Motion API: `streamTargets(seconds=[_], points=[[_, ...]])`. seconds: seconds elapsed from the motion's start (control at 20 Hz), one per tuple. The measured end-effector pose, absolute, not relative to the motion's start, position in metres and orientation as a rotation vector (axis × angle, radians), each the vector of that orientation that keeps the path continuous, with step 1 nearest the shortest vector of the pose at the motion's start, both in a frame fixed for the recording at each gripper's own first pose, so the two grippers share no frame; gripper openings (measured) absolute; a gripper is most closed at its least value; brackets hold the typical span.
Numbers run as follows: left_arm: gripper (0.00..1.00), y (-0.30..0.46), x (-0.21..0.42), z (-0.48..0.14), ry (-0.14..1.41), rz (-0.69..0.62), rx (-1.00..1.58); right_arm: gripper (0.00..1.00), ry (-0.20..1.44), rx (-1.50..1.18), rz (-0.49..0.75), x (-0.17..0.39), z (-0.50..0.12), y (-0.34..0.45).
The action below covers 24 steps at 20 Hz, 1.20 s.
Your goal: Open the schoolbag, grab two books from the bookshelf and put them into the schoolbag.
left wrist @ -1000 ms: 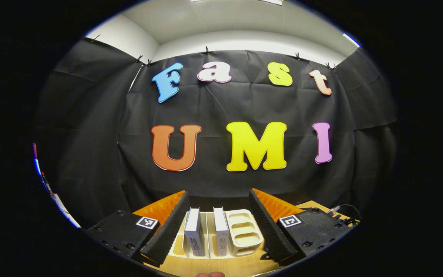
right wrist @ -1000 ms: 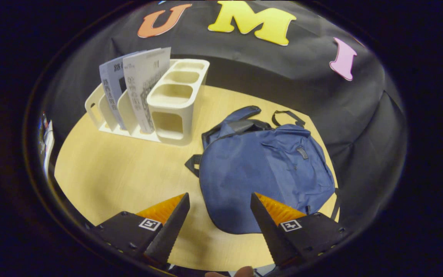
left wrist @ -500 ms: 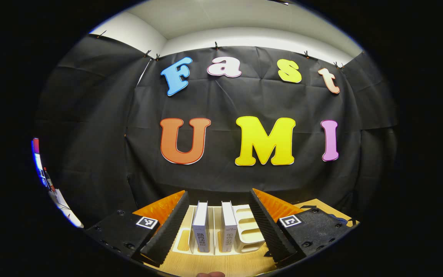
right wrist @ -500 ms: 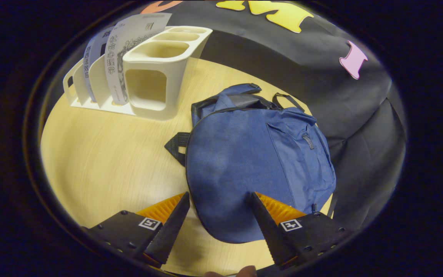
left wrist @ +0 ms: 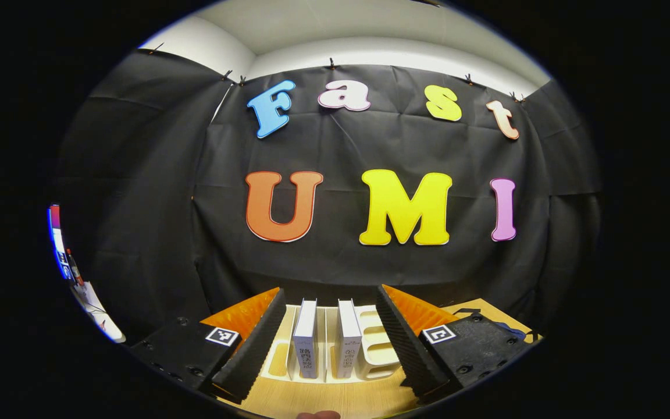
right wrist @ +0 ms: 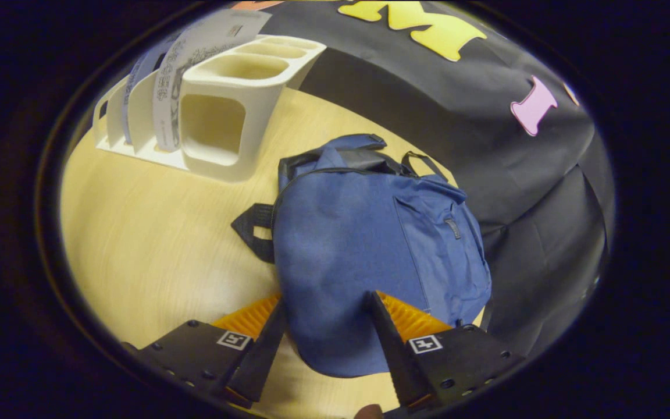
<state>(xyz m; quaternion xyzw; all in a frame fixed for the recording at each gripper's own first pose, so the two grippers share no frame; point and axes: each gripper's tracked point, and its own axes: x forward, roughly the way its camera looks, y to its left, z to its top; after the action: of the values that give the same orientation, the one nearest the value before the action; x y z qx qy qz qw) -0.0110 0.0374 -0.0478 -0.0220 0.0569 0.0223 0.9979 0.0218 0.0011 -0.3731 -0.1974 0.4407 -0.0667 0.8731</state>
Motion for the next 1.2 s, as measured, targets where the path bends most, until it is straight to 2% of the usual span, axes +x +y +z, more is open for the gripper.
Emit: streamTargets(seconds=[0.25,0.4,0.5,0.55,0.6,0.65,0.7,0.75,0.8,0.85,0.9,0.95,1.2], points=[[0.98,0.031,-0.01,-0.05,0.116,0.035,-0.068,0.84,0.838,-0.421,-0.165,0.023,-0.34,-0.015],[0.98,0.029,-0.01,-0.051,0.119,0.03,-0.062,0.67,0.817,-0.525,-0.206,0.026,-0.337,-0.027],[0.98,0.029,-0.01,-0.051,0.122,0.031,-0.058,0.67,0.837,-0.55,-0.237,0.026,-0.341,-0.033],[0.98,0.029,-0.01,-0.051,0.123,0.03,-0.058,0.63,0.865,-0.515,-0.238,0.03,-0.35,-0.032],[0.98,0.03,-0.012,-0.05,0.125,0.029,-0.058,0.49,0.893,-0.484,-0.234,0.025,-0.353,-0.033],[0.98,0.03,-0.012,-0.05,0.124,0.029,-0.056,0.5,0.909,-0.467,-0.239,0.028,-0.356,-0.035],[0.98,0.031,-0.012,-0.05,0.125,0.029,-0.053,0.58,0.923,-0.453,-0.246,0.029,-0.36,-0.04],[0.98,0.032,-0.012,-0.05,0.125,0.03,-0.05,0.41,0.923,-0.442,-0.266,0.032,-0.353,-0.042],[0.98,0.032,-0.011,-0.05,0.126,0.031,-0.048,0.37,0.935,-0.413,-0.273,0.034,-0.359,-0.046],[0.98,0.032,-0.011,-0.05,0.127,0.032,-0.05,0.22,0.949,-0.384,-0.27,0.034,-0.358,-0.048],[0.98,0.031,-0.009,-0.05,0.131,0.03,-0.052,0.2,0.955,-0.369,-0.27,0.035,-0.356,-0.054],[0.98,0.03,-0.009,-0.053,0.137,0.03,-0.054,0.03,0.963,-0.332,-0.244,0.036,-0.355,-0.053],[0.98,0.024,-0.003,-0.063,0.175,0.02,-0.077,0.0,0.952,-0.186,-0.138,0.035,-0.322,-0.061]])
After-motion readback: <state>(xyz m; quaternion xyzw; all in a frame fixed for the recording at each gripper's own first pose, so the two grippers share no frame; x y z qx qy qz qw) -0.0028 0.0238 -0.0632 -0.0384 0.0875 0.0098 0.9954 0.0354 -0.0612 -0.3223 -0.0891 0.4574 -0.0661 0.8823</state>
